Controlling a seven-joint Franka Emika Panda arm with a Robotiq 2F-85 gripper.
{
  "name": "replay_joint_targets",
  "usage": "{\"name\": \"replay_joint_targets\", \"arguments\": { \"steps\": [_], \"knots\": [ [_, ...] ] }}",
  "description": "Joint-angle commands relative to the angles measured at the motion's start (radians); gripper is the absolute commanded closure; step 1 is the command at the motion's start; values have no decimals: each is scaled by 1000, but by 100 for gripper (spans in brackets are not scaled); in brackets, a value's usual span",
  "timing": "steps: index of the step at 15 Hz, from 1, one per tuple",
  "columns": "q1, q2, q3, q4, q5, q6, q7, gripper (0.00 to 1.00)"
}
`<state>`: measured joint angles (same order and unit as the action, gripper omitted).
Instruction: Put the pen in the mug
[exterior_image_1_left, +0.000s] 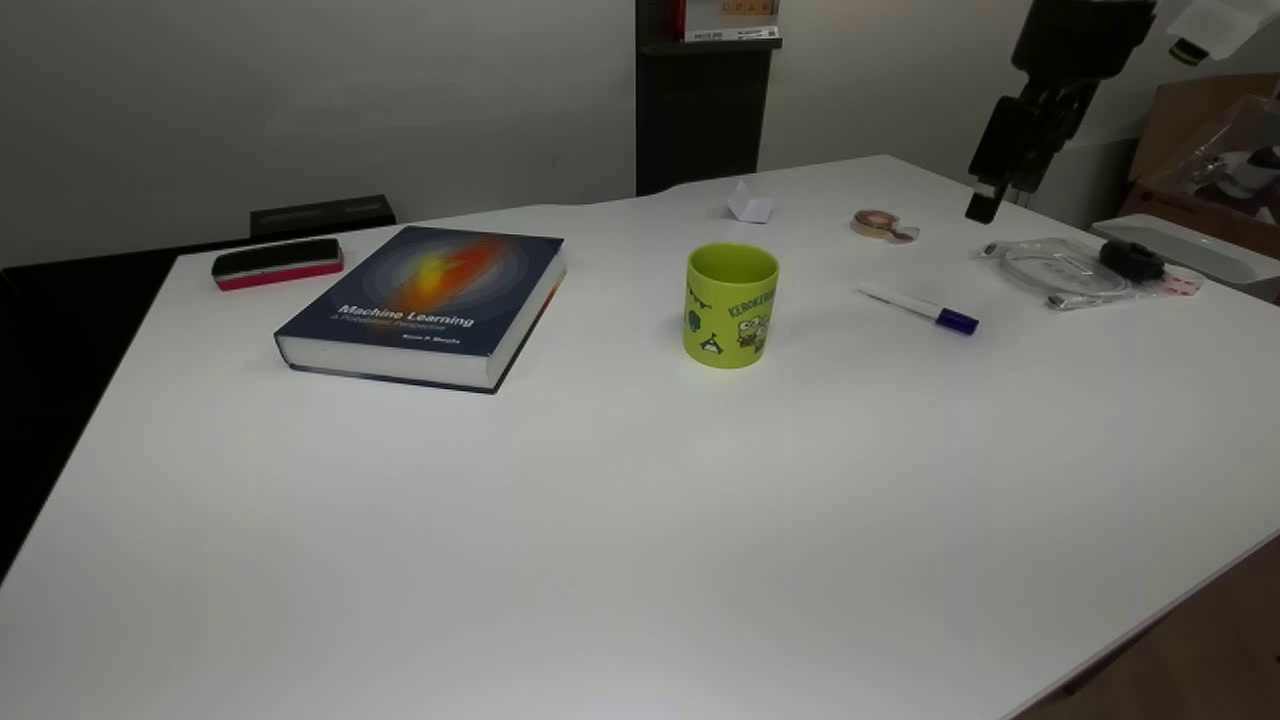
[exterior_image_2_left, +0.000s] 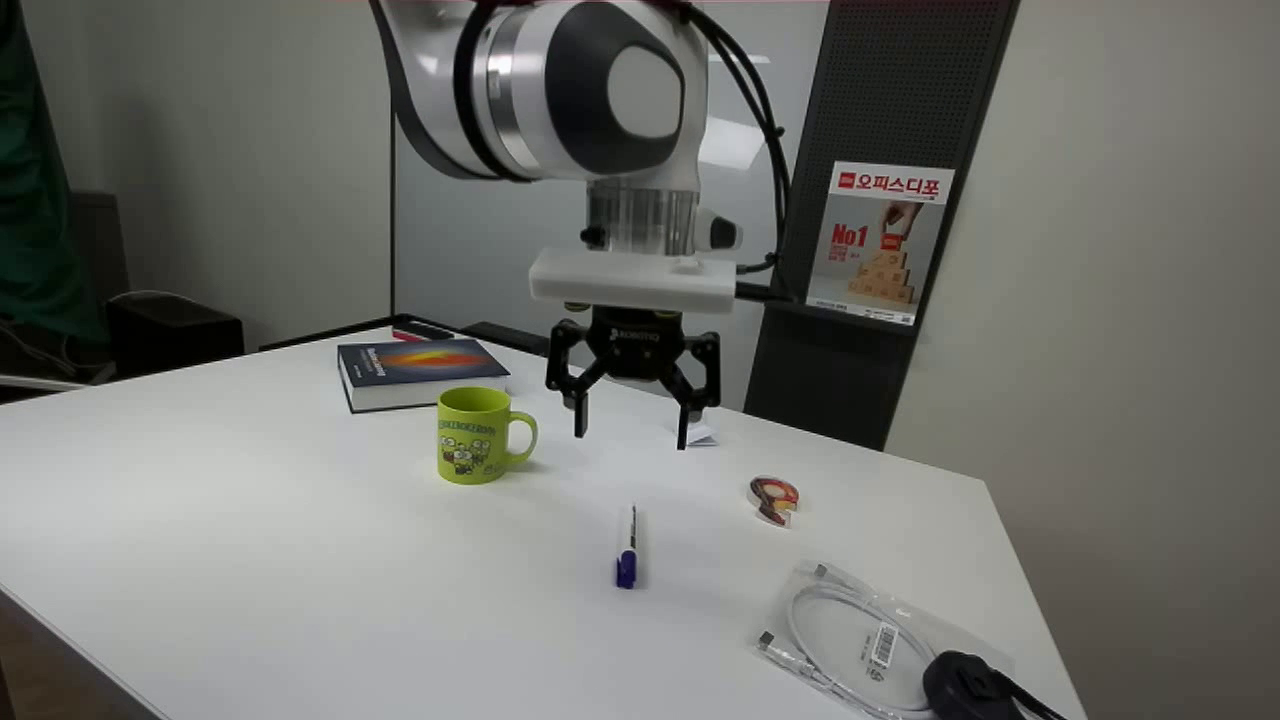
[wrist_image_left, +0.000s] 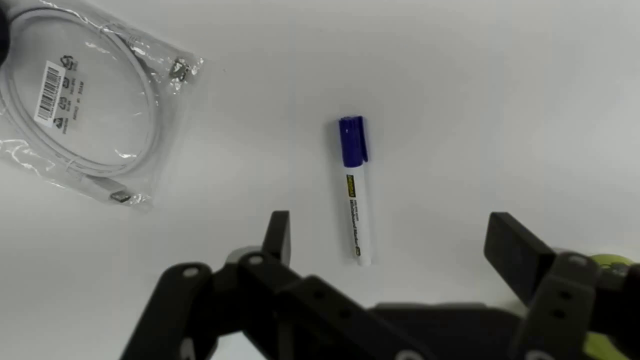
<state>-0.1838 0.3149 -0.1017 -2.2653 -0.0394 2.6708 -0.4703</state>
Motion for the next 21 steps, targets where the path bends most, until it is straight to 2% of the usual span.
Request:
{"name": "replay_joint_targets", "arguments": {
  "steps": [1,4,5,9,12,21],
  "knots": [
    [-34,130,34,95,-24,10,-47,0],
    [-56,210,57,168,-46,-23,-100,0],
    [-52,156,56,98,-39,4,-66,0],
    [-56,176,61,107,-41,7,-67,0],
    [-5,226,10,139,-96,63,30,0],
    [5,379,32,270,-97,68,104,0]
  ]
}}
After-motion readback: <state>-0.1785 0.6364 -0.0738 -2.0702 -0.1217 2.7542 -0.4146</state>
